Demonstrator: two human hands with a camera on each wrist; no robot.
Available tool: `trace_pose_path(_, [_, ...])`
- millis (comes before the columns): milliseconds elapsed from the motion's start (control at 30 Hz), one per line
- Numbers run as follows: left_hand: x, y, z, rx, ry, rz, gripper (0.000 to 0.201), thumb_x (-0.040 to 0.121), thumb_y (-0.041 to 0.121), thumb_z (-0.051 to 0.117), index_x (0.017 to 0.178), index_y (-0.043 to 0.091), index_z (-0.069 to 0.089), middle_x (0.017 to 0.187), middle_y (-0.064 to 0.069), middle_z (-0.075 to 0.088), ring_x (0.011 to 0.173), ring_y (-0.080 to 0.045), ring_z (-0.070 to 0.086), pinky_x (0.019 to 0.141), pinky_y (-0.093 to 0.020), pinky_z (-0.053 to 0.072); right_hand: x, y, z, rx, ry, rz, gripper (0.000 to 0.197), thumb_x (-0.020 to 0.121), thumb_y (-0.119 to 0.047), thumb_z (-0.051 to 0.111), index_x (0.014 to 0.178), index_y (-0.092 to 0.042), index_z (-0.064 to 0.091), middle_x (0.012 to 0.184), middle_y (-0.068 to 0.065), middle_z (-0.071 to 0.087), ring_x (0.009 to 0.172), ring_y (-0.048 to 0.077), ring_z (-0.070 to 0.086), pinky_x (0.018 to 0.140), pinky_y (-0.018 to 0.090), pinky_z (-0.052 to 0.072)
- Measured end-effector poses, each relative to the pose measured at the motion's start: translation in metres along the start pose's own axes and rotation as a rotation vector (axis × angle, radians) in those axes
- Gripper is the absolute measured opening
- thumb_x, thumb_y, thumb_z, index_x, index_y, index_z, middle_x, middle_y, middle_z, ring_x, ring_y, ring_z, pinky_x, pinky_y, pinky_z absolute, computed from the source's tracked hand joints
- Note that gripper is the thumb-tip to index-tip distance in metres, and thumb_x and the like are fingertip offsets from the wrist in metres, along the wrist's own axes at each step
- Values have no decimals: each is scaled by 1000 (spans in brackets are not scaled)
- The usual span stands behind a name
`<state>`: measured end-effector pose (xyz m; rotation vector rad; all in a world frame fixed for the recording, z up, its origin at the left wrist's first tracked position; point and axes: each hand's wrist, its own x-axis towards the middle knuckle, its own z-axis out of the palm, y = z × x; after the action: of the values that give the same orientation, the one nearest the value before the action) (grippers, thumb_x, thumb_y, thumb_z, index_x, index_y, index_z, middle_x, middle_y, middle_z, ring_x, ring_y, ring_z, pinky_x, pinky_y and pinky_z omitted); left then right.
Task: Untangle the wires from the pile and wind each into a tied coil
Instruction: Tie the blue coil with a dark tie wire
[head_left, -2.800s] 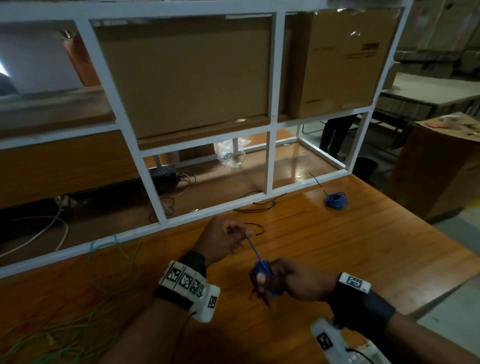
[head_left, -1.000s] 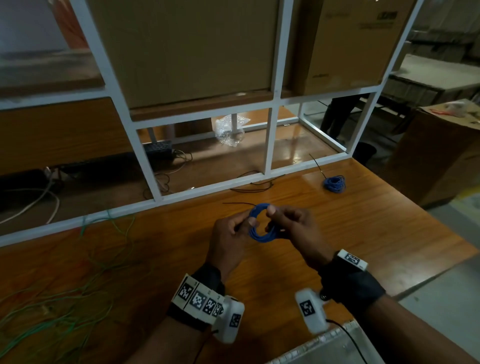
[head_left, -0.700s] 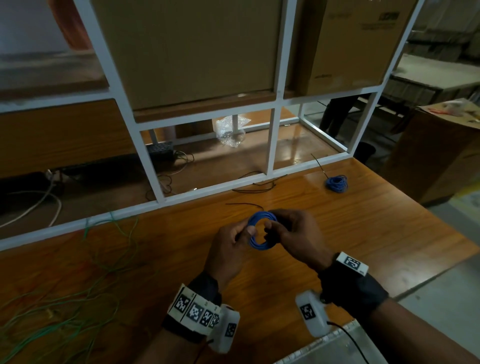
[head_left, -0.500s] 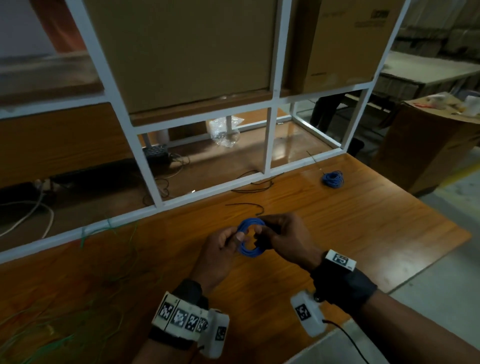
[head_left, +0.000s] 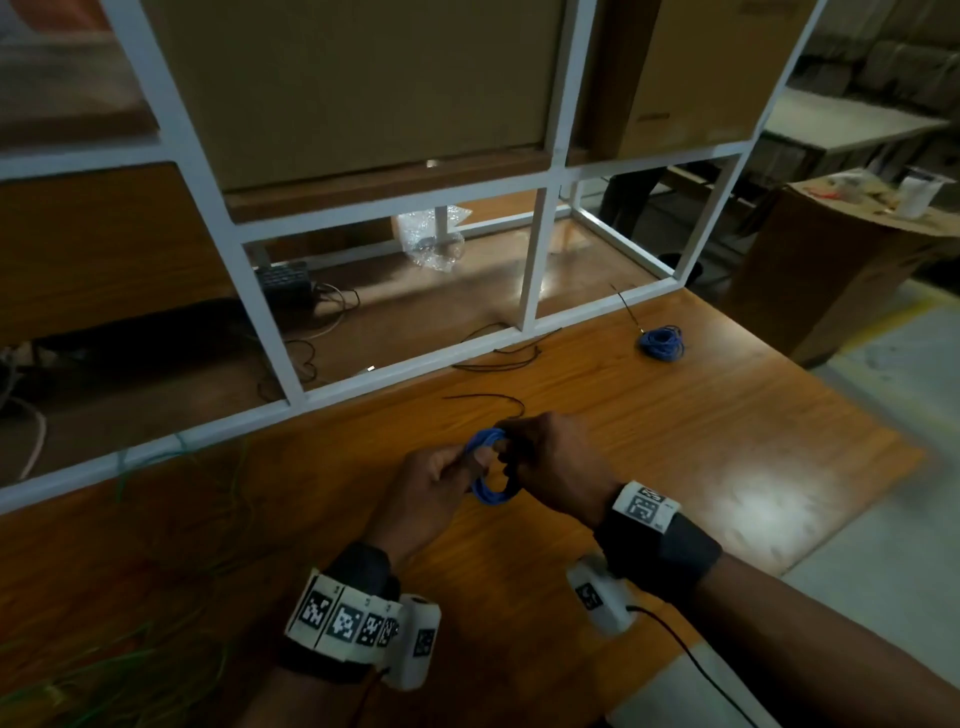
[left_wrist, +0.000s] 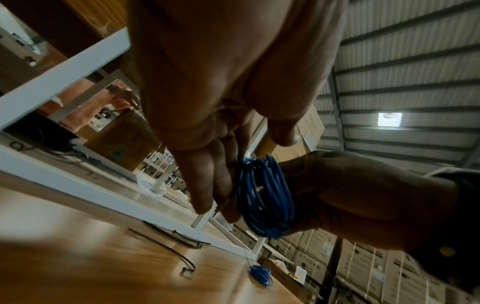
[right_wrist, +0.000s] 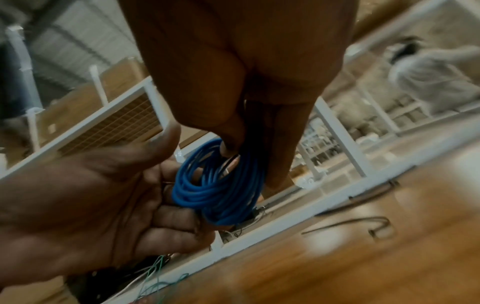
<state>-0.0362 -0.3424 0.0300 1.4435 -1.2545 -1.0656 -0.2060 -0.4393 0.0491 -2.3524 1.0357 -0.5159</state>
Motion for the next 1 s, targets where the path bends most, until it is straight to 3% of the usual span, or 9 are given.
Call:
trace_pose_path(167, [32, 6, 15, 6, 113, -49, 30, 93, 44, 63, 96, 18, 76, 93, -12, 75, 90, -34, 71, 83, -61, 54, 23, 31, -10, 21, -70, -87, 15, 97, -17, 61, 95, -15, 75, 75, 2, 73, 61, 15, 68, 54, 44, 56])
trace_pose_path(267, [49, 5, 24, -28, 205, -175, 18, 98, 24, 60, 97, 18, 78, 91, -5, 77, 90, -24, 74, 86, -54, 57, 42, 55, -19, 270, -166, -102, 23, 103, -25, 61, 95, -12, 77, 75, 1, 75, 63, 13, 70, 57, 40, 58])
trace_pose_path(367, [62, 4, 33, -55, 283, -285, 20, 98, 25, 59, 90, 24, 78, 89, -3, 77, 92, -26, 73, 87, -49, 58, 63, 72, -23, 403, -220, -112, 23, 102, -31, 64, 103, -14, 81, 71, -1, 74, 61, 15, 68, 52, 36, 53])
trace_pose_path(433, [68, 4, 34, -64, 346, -326, 21, 98, 27, 59, 90, 19, 76, 88, -7, 77, 90, -28, 72, 86, -47, 56, 79, 83, -22, 439, -270, -111, 29, 100, -37, 66, 91, -15, 82, 60, -4, 67, 53, 16, 62, 51, 31, 46])
trace_pose_path(567, [73, 1, 32, -46, 457, -381, 28, 98, 25, 59, 90, 2, 74, 84, -13, 73, 85, -32, 69, 80, -45, 52, 129, 123, -8, 427, -228, 79, 56, 93, -59, 65, 72, -8, 74, 68, 13, 71, 64, 35, 68, 63, 48, 59])
trace_pose_path(633, [76, -5, 29, -39, 498, -429, 31, 98, 27, 59, 98, -1, 71, 93, -24, 70, 88, -35, 66, 81, -43, 51, 152, 141, 2, 218, -190, 73, 45, 96, -44, 66, 73, -6, 73, 71, 12, 72, 65, 28, 67, 64, 44, 58])
trace_pose_path(700, [80, -12, 26, 5, 522, -472, 34, 96, 35, 61, 102, 4, 72, 96, -19, 72, 90, -32, 67, 87, -46, 54, 170, 150, 13, 10, -246, 63, 23, 96, -26, 66, 86, -8, 77, 85, 11, 75, 74, 27, 68, 67, 40, 58])
trace_pose_path(867, [85, -17, 16, 137, 560, -477, 27, 95, 40, 61, 78, 24, 73, 81, -2, 73, 80, -26, 68, 81, -48, 55, 186, 165, 52, -197, -333, 196, 21, 92, -41, 67, 87, -21, 65, 89, 2, 70, 79, 21, 65, 69, 33, 53])
trace_pose_path(1000, [83, -17, 4, 144, 575, -459, 28, 96, 41, 58, 78, 25, 72, 76, 0, 71, 75, -23, 67, 78, -45, 55, 184, 154, 54, -192, -352, 249, 19, 95, -32, 65, 98, -15, 72, 100, 7, 73, 89, 25, 68, 82, 38, 59])
